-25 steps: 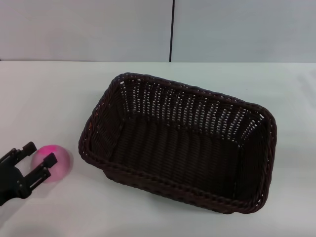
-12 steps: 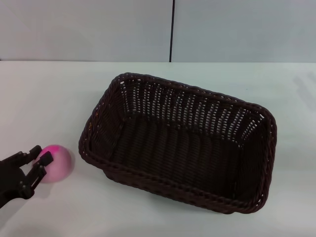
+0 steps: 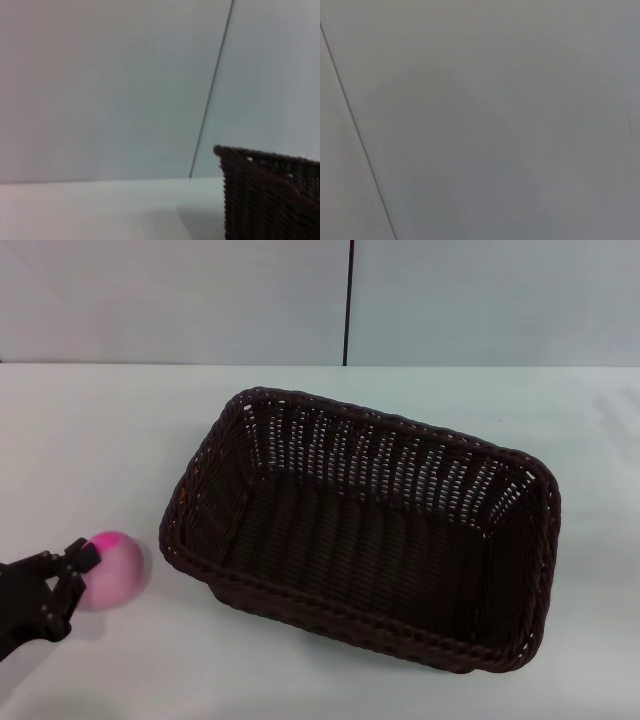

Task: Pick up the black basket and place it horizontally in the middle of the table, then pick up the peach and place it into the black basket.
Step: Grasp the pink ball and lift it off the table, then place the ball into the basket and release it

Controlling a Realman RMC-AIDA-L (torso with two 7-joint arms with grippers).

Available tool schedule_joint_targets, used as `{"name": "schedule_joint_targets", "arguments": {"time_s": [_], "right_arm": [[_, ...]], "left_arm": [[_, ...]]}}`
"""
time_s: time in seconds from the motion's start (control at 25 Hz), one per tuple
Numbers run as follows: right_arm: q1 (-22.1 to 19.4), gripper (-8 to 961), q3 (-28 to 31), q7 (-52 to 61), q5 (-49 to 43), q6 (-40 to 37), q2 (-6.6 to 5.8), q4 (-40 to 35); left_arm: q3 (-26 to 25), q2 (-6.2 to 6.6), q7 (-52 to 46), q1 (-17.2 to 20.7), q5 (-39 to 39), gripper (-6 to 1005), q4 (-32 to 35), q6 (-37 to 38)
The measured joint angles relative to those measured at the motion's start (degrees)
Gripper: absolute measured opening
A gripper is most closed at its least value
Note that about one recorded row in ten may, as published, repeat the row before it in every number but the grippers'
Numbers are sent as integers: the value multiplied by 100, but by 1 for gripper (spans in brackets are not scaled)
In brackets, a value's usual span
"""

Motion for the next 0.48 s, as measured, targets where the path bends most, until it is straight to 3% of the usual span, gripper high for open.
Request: {"name": "schedule_joint_targets", "arguments": {"time_s": [0.28, 0.48], "right_arm": [[-20, 500, 23, -5, -1, 7, 12, 1], [-30, 500, 20, -8, -2, 51, 20, 0]], "left_arm": [[-851, -13, -153, -101, -54, 47, -94, 579], [-1518, -22, -433, -447, -60, 43, -411, 1209]]}}
